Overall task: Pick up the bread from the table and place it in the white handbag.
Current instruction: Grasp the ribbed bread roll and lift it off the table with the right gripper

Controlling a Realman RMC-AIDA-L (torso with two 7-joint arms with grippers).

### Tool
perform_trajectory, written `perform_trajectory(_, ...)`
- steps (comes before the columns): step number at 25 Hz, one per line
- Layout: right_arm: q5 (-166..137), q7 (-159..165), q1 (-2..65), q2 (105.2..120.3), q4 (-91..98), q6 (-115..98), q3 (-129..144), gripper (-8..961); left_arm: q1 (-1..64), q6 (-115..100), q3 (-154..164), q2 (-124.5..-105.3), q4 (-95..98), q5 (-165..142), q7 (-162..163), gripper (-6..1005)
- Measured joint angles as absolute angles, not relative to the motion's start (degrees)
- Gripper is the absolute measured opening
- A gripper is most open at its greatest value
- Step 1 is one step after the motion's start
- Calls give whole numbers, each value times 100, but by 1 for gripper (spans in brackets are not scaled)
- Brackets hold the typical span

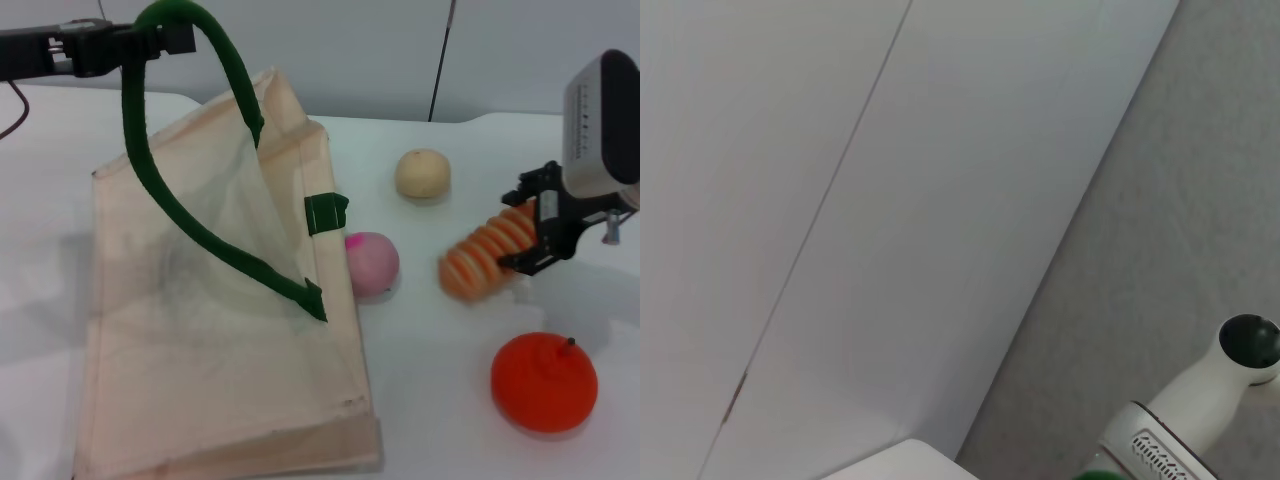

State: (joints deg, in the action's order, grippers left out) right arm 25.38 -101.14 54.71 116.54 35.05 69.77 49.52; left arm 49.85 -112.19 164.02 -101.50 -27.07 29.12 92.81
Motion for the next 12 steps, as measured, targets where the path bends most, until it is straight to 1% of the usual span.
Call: perform_trajectory(12, 2821, -9912, 5399, 11664, 3473, 6593, 5605, 862, 4983, -11214, 16401, -10150, -2717, 2914, 9281, 97)
